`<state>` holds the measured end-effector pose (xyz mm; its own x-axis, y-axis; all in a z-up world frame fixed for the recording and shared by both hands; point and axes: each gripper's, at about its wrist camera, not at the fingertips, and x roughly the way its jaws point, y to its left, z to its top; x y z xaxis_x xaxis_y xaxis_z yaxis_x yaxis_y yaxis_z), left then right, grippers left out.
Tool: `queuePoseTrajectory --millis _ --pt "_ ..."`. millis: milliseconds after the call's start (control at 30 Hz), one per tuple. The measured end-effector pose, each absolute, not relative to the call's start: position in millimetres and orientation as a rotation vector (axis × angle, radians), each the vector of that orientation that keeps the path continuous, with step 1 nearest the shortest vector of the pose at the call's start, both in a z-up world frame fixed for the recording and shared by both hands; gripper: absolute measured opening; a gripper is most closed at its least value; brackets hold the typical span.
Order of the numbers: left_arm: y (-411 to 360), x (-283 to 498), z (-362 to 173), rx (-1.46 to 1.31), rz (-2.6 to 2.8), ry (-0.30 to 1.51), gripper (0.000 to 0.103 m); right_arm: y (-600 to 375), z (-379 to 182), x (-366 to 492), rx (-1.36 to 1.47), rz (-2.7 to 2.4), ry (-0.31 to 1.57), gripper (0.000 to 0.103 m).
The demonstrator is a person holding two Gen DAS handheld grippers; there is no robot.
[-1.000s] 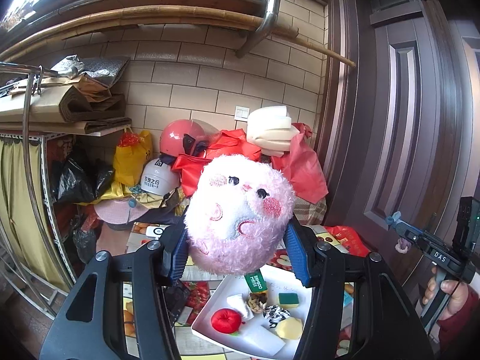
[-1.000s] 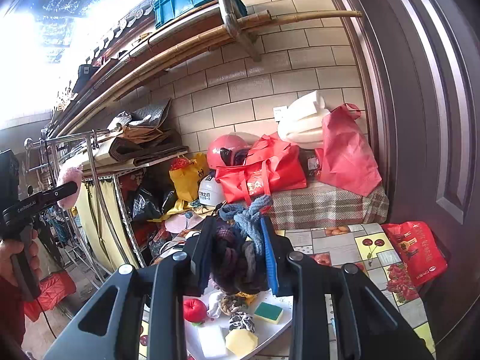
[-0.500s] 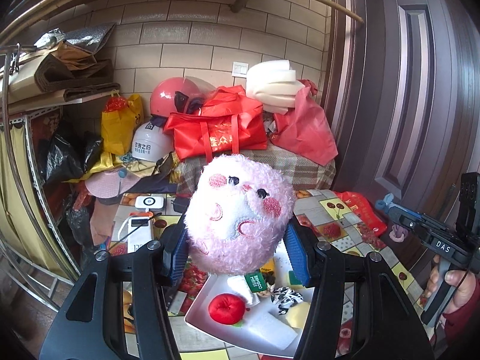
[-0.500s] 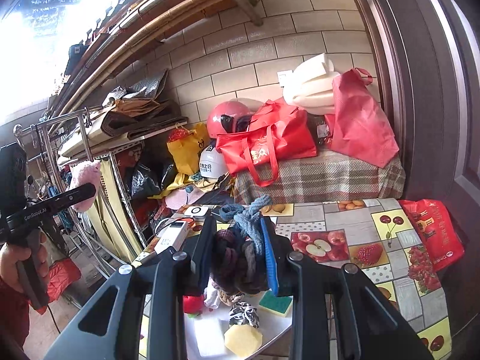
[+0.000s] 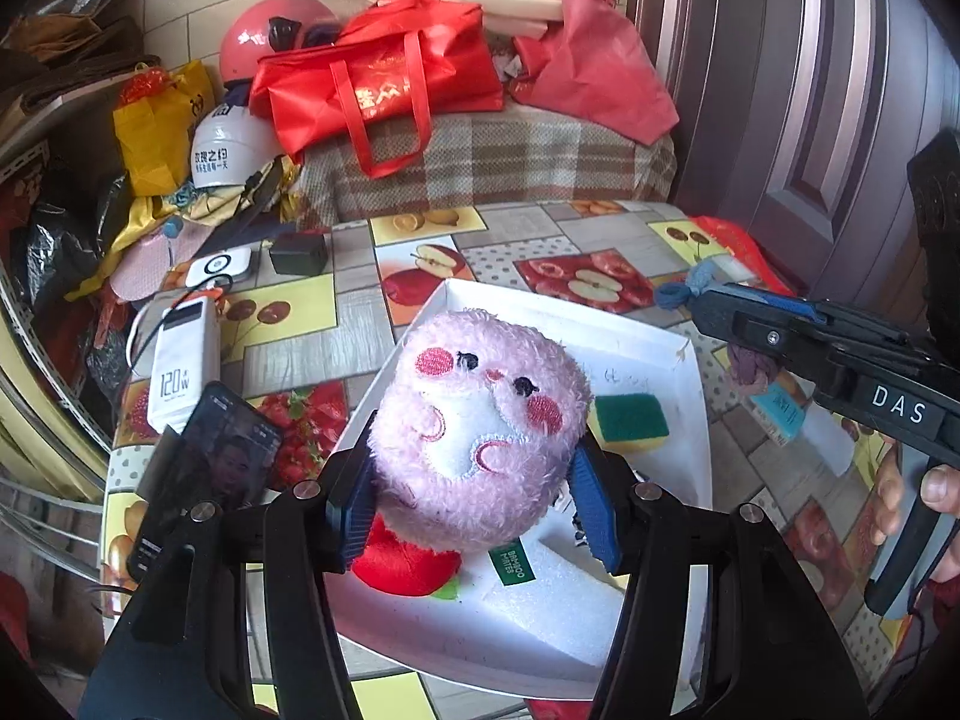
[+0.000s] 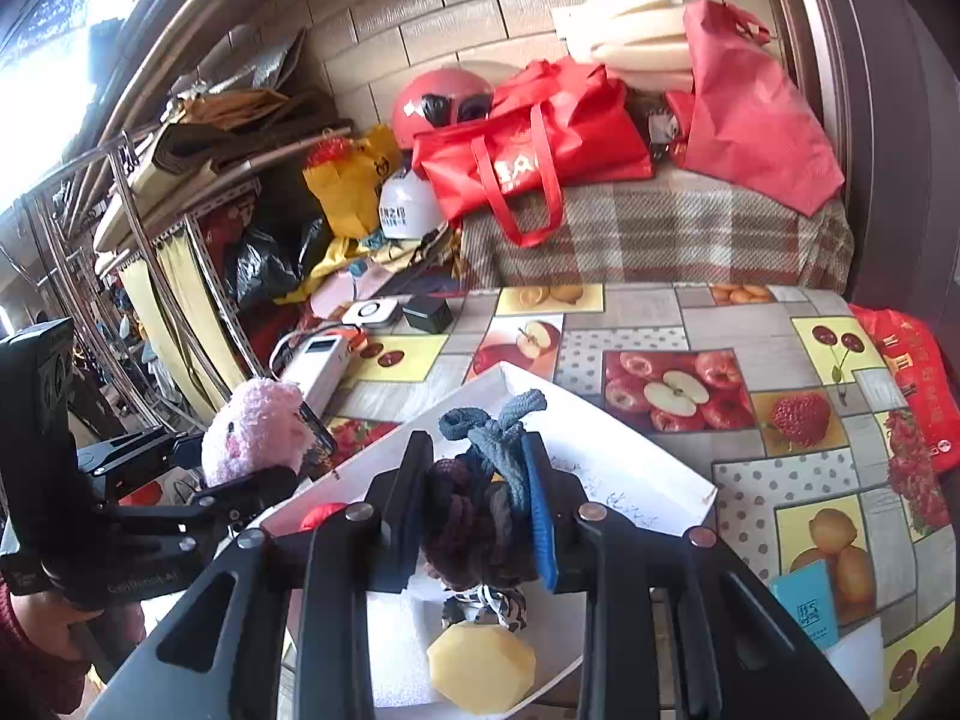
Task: Organize soft objects
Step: 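Release the pink plush into the tray while the right tool drops the knotted rope there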
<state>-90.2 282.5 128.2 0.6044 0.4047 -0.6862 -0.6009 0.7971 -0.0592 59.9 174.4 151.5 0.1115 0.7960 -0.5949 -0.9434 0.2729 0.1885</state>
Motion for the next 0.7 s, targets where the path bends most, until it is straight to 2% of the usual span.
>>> queuePoseTrajectory --millis 200,267,300,333,367,400,700 --pt "275 -73 79 -0.353 0.568 0.799 0.058 197 118 65 -0.289 1.265 0.754 0.032" --pt "274 -74 72 -0.369 0.576 0.805 0.066 203 113 68 -0.284 1.268 0.774 0.042" --pt "274 -76 70 -0.365 0.591 0.806 0.080 205 112 68 -0.291 1.260 0.772 0.064" --pt "274 -78 70 -0.357 0.612 0.803 0.096 205 111 68 -0.293 1.254 0.760 0.090" --pt "275 -80 70 -0.352 0.630 0.800 0.103 204 112 67 -0.288 1.250 0.742 0.099" --pt "275 -82 70 -0.353 0.635 0.794 0.103 202 113 66 -0.285 1.246 0.725 0.103" --pt "275 -93 71 -0.372 0.675 0.802 0.103 183 118 63 -0.255 1.203 0.708 0.103"
